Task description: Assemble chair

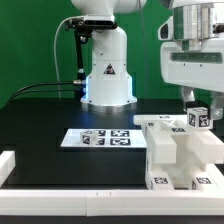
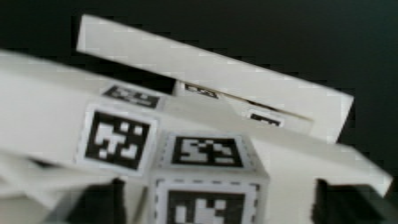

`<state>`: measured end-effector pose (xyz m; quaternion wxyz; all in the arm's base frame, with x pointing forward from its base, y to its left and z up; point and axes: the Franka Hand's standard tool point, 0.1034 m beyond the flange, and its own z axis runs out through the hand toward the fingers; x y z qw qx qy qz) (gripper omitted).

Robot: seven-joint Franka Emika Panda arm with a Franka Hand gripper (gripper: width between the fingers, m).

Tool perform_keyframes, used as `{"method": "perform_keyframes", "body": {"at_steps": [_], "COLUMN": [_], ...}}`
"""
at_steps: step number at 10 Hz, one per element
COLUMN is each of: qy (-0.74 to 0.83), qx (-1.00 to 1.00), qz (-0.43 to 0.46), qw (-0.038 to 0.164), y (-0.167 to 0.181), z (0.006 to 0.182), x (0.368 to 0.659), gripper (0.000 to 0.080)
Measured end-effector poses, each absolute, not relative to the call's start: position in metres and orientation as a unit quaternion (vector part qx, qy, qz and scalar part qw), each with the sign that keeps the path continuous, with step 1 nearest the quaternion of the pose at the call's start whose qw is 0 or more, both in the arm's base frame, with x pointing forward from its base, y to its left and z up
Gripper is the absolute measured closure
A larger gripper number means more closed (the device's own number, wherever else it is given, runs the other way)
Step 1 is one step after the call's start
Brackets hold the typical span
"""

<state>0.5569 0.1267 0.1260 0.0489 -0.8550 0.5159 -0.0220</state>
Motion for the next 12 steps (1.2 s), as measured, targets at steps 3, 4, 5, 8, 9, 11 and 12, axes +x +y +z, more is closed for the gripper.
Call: {"method": "perform_keyframes", "body": {"at_steps": [3,4,5,8,9,11,12], "qy": [0.334,0.309,0.279,0.07,0.043,0.058,0.066], "qx": [-0.941,-0.95,-0.959,-0.996,-0.998,-0.996,-0.996], "qz": [-0.027,-0.028,-0.03,-0.039,-0.049,-0.055,-0.055], "qw": [0.042,0.042,0.04,0.028,0.027,0.027,0.027], "y": [0.133,0.1325,0.1322,0.1253,0.1267,0.127,0.1267], "z": [0.1243,0.1242,0.1242,0.1242,0.1239,0.1216,0.1216], "x": [0.5532,0.5533,0.5534,0.5551,0.5561,0.5542,0.5544], "gripper": [0.0152,0.0152,0.015,0.015,0.015,0.015,0.029]}}
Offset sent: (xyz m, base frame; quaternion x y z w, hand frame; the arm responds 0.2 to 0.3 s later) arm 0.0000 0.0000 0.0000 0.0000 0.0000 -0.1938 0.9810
